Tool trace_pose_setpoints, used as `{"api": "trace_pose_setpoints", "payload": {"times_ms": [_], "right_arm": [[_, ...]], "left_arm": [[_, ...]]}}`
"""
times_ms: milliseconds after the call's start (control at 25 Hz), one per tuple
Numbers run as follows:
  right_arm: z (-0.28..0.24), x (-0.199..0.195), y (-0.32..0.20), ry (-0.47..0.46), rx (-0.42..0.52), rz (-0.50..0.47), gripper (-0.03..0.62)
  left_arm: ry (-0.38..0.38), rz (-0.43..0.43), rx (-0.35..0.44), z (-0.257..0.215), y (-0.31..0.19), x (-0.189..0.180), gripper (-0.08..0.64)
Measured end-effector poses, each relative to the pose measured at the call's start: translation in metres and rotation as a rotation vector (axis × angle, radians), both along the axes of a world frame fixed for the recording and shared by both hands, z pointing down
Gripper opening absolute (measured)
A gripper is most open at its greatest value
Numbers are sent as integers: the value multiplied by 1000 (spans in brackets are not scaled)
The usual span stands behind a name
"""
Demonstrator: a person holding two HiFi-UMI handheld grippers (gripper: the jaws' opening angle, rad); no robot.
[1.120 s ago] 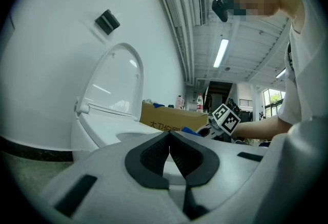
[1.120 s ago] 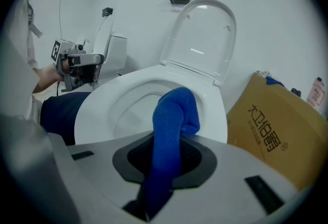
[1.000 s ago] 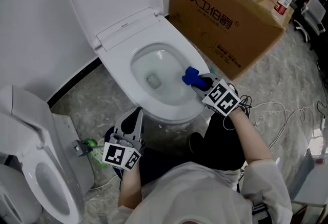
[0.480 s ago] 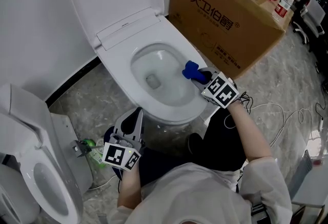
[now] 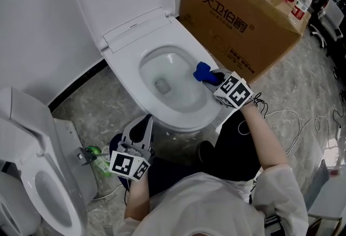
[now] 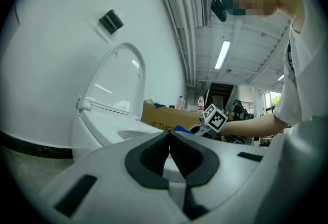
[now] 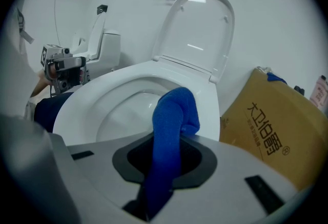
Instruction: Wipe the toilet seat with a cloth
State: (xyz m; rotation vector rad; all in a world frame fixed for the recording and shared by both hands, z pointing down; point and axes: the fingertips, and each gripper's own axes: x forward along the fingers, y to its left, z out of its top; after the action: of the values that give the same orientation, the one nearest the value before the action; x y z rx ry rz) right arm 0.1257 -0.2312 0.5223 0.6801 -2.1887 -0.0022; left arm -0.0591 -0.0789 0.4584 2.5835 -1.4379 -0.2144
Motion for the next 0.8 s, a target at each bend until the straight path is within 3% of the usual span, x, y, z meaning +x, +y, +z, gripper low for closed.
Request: {"api": "trace_pose_setpoints", "payload": {"times_ms": [520,800], "right_arm": [[3,-2,-14,19,-23,-5,54],[4,-4,-24,22,-89,-12,54]], "left_arm": [[8,-3,-11,7,-3,-1,5],[12,4,-26,13,-3,5,5]]}}
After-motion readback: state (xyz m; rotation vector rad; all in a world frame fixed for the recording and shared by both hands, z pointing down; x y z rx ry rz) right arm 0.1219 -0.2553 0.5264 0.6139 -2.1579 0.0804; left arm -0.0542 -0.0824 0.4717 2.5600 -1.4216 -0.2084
